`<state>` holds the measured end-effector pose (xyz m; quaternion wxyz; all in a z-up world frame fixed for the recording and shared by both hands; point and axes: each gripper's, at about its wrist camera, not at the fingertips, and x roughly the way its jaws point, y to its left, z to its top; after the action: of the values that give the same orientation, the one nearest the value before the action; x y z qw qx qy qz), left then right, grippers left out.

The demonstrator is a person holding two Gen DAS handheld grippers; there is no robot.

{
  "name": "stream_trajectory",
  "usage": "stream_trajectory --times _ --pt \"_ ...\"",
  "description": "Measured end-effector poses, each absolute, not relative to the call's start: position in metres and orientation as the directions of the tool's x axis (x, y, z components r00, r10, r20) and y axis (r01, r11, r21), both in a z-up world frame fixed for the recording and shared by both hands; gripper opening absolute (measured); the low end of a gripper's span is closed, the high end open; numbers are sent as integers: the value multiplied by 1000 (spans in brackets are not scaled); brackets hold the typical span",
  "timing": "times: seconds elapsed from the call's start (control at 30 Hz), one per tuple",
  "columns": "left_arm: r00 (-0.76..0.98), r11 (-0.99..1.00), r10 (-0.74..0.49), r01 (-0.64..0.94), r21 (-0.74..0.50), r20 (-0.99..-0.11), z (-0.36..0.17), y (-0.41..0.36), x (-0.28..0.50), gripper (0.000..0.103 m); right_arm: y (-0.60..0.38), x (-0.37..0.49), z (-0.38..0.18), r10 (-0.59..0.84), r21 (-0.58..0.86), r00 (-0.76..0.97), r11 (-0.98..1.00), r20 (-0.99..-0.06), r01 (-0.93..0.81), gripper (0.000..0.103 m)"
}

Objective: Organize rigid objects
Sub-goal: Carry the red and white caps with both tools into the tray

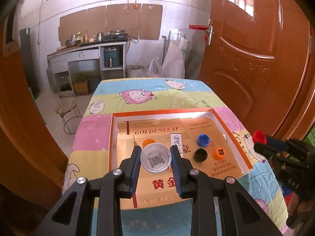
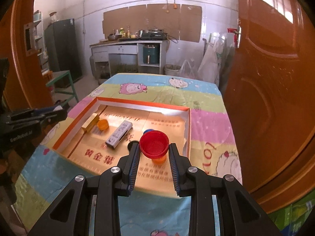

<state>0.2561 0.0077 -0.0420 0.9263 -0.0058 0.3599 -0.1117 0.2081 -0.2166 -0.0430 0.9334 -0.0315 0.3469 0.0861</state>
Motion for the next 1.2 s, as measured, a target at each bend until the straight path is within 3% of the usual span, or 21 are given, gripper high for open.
stream_trajectory --times 0.43,0.73,1.2 --pt "639 979 -177 191 -69 -749 -91 6 292 30 -227 297 -72 120 -61 688 971 -716 -232 30" --pt "594 979 -179 187 -82 -784 -113 6 307 30 -227 364 -93 178 -9 600 955 -780 -296 30" --pt "545 974 -190 207 -89 -816 -131 2 316 30 -219 401 -117 193 15 527 947 -828 -322 30"
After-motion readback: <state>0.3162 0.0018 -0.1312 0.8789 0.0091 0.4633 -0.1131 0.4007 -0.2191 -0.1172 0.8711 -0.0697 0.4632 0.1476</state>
